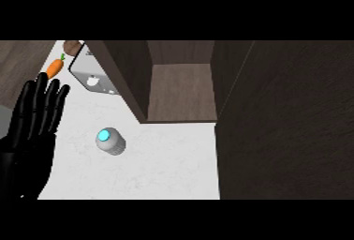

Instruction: Pick up the bottled water, place it into the cabinet and close the cabinet

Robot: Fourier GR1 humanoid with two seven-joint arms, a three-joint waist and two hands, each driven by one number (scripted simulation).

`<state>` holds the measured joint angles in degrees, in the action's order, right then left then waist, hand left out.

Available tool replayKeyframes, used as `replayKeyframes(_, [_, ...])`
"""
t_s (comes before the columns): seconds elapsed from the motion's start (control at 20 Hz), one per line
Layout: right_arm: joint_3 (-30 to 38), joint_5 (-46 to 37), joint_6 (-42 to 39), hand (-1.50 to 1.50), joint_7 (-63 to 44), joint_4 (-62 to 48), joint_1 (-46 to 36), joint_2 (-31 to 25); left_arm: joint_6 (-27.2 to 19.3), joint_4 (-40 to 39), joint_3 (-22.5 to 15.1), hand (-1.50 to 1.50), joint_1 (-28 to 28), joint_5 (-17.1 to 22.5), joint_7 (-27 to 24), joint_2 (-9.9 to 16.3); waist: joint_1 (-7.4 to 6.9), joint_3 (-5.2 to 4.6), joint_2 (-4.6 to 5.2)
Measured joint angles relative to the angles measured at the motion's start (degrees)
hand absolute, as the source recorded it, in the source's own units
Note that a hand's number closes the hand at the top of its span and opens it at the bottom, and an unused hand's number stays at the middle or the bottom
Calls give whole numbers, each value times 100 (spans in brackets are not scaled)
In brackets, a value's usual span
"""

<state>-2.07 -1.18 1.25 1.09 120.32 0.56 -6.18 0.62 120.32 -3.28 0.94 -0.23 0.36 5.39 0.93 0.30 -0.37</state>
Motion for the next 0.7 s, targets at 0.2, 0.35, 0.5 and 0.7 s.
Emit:
replayKeyframes(0.2, [-29, -52, -11, -150, 112, 160, 355, 39, -600, 131, -261, -150, -78, -979, 75, -217, -45, -14, 9])
replayKeyframes(0.35, [-186, 76, -141, -150, 11, 332, 559, 51, -1344, 152, -368, -150, -261, -1548, 150, -375, -61, -19, 0])
replayKeyframes(0.5, [-500, 370, -376, -150, -341, 606, 731, 53, -2258, 268, -814, -150, -421, -1500, 434, -459, -62, -26, -1])
replayKeyframes(0.7, [-803, 551, -493, -150, -810, 1179, 1022, 22, -3439, 463, -1814, -150, -509, -2014, 901, -507, -47, -25, 0])
